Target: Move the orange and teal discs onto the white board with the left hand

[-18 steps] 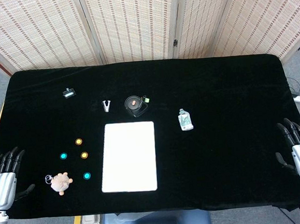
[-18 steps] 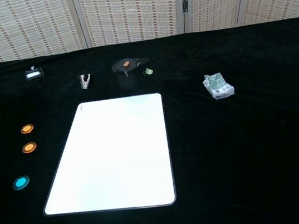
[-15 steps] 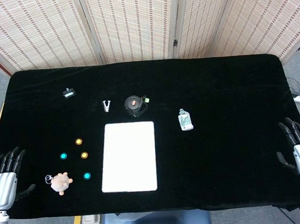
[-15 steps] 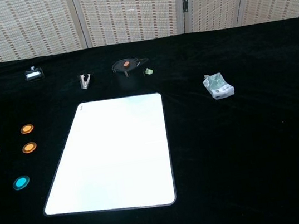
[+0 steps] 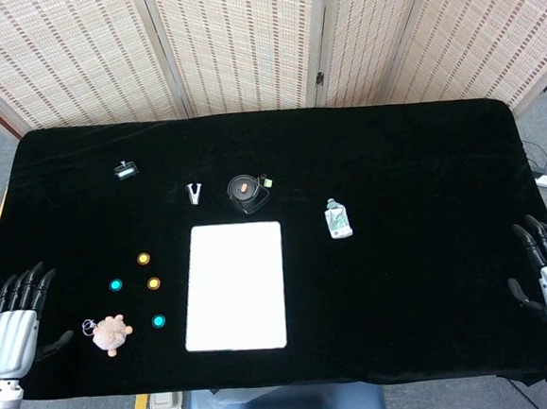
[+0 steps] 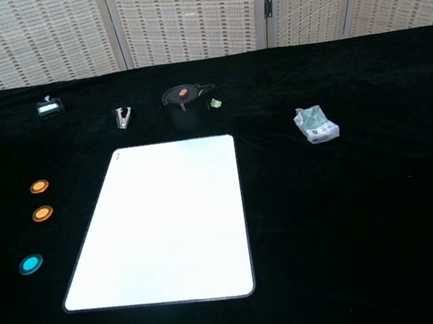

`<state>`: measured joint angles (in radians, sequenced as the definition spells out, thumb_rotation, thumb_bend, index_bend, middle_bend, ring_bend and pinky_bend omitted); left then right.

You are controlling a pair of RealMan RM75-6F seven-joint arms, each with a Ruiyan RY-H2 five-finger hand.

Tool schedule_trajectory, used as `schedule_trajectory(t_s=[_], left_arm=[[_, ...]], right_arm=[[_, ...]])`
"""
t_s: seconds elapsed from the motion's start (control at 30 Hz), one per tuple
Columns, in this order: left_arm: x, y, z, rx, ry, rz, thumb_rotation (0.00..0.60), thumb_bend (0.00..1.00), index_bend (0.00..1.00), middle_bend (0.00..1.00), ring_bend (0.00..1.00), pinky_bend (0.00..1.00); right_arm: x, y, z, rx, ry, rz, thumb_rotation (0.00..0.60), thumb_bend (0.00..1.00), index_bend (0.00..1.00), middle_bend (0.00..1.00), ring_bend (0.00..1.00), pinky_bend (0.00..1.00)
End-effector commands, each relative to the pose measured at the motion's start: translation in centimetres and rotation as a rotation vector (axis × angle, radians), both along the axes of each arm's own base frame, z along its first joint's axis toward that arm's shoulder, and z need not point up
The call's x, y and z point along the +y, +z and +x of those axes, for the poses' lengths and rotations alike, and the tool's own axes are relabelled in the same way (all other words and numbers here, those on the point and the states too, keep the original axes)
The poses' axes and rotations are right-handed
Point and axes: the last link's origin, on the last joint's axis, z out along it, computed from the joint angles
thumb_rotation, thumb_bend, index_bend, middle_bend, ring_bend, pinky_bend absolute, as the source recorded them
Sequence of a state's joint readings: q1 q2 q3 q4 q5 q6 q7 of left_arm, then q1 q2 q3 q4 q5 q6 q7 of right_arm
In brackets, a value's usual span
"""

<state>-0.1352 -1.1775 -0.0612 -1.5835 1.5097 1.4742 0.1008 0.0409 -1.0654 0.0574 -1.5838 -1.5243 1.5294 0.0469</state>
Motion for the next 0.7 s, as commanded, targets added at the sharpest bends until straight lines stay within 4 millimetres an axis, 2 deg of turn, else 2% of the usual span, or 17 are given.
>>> schedule_trajectory(t_s=[0.03,0.3,0.53,0.7], left_arm=[[1.0,0.0,0.7,-0.021,-0.038,-0.010,0.600,0.19,0.17,0.06,0.05,0.00],[5.8,-1.0,3.1,-0.056,-0.142,-0.072,0.600,0.27,0.30,0.17,0.14,0.00],[10.6,-3.6,4.2,-0.066,-0.143,-0.182,0.600,0.36,0.39,0.19,0.16,0.00],[13.0,-5.6,4.4,-0.020,-0.119,-0.227,0.600,0.36,0.40,0.19,0.16,0.00]], right_arm=[[0.0,0.1,0.0,0.001,0.001,-0.002,0.600,0.43,0.00,0.00,0.01,0.00],[-0.2,0.5,0.3,0.010,0.017,-0.007,0.600,0.43,0.00,0.00,0.02,0.00],[-0.4,0.7,0.6,0.013,0.024,-0.008,0.600,0.43,0.00,0.00,0.02,0.00],[-0.5,0.8,0.7,0.017,0.023,-0.007,0.600,0.43,0.00,0.00,0.01,0.00]])
